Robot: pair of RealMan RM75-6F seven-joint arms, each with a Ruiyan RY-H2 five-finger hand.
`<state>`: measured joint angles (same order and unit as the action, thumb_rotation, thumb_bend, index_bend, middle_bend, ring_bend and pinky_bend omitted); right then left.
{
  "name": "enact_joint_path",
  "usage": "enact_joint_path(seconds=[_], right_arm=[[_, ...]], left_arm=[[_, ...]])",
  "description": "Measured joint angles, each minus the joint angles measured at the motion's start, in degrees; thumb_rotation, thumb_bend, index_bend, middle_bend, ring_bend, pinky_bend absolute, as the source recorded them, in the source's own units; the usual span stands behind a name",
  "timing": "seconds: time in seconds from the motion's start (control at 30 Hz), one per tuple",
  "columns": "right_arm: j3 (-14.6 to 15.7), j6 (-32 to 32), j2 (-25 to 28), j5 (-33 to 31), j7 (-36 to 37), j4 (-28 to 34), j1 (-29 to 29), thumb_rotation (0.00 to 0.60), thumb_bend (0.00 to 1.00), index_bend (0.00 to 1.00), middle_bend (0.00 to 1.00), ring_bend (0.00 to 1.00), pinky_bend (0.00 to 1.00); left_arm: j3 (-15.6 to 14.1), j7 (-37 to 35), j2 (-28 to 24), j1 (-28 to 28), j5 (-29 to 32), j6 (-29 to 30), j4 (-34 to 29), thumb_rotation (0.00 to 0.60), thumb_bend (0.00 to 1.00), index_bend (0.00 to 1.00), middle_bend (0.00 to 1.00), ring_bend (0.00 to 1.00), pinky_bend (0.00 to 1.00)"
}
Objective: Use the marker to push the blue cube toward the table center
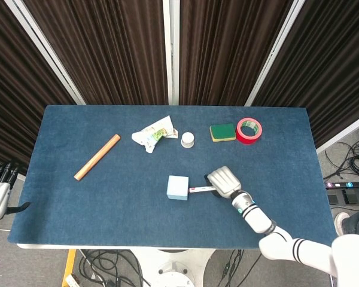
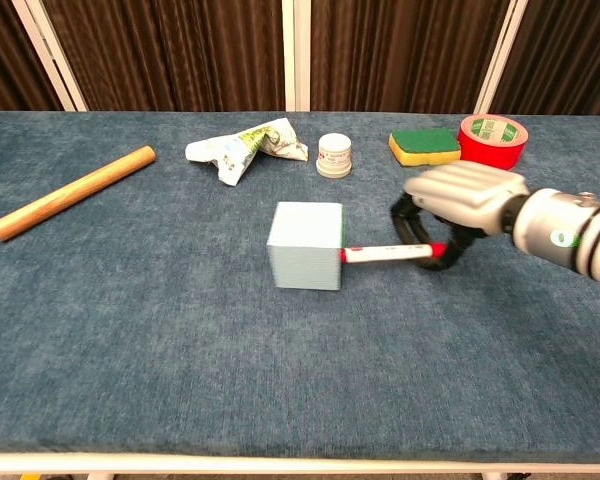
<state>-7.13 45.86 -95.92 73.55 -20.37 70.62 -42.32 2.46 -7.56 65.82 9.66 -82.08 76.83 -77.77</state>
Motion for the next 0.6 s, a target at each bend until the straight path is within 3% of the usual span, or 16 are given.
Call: enact_joint_path(seconds=[0.6], right_arm=[[0.47, 1.43, 4.55, -4.19, -3.41, 3.77, 0.63, 0.6, 0.24, 0.66, 0.64, 0.95, 1.0]], left_arm=[[0.1, -0.77, 0.24, 0.26, -0.45, -0.19, 0.19, 0.6, 0.01, 0.14, 0.06, 0.0, 0.1]])
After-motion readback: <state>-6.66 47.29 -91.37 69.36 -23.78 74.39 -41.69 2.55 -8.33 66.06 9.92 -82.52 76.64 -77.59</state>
